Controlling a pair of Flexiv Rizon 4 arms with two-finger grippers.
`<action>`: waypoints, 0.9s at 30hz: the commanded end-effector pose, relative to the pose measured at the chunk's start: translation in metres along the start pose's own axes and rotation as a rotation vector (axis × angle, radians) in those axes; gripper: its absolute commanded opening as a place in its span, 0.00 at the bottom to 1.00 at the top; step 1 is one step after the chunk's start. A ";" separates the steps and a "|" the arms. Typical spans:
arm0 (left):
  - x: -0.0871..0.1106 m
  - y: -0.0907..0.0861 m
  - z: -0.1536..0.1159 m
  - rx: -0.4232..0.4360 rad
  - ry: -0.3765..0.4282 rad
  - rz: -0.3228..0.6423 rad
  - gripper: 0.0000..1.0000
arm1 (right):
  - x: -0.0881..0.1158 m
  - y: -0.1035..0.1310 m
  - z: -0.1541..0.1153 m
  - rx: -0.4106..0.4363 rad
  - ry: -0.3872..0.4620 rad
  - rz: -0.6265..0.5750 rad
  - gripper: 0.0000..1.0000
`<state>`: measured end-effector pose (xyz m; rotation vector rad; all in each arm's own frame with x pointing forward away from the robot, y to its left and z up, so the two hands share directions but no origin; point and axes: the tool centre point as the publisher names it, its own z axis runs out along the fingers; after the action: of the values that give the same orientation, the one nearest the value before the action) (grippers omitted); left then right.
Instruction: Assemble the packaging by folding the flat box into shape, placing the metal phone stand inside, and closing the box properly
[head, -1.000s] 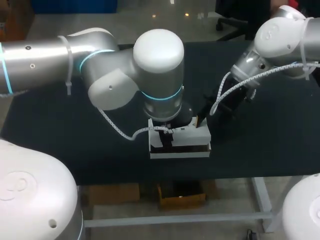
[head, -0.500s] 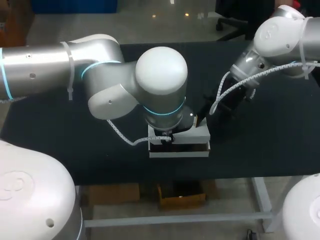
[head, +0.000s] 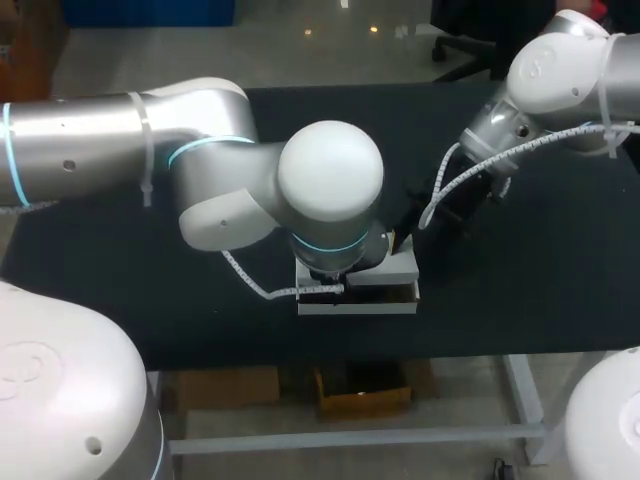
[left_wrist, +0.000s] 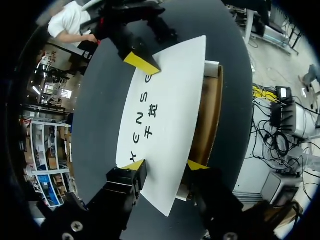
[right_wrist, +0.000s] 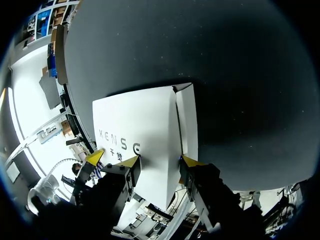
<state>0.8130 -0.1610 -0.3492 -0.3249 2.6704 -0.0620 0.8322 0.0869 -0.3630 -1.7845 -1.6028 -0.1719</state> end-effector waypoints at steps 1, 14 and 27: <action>0.004 -0.005 0.001 -0.010 -0.020 0.001 0.47 | 0.001 0.001 -0.001 0.004 0.000 -0.001 0.49; 0.009 -0.005 0.005 -0.012 -0.055 0.021 0.48 | 0.001 -0.001 -0.001 0.002 -0.001 -0.001 0.49; 0.012 -0.004 0.009 -0.007 -0.070 0.028 0.47 | -0.001 -0.004 -0.003 -0.005 0.002 -0.002 0.49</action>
<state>0.8089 -0.1640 -0.3593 -0.2825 2.6143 -0.0421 0.8310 0.0851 -0.3608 -1.7854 -1.6038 -0.1746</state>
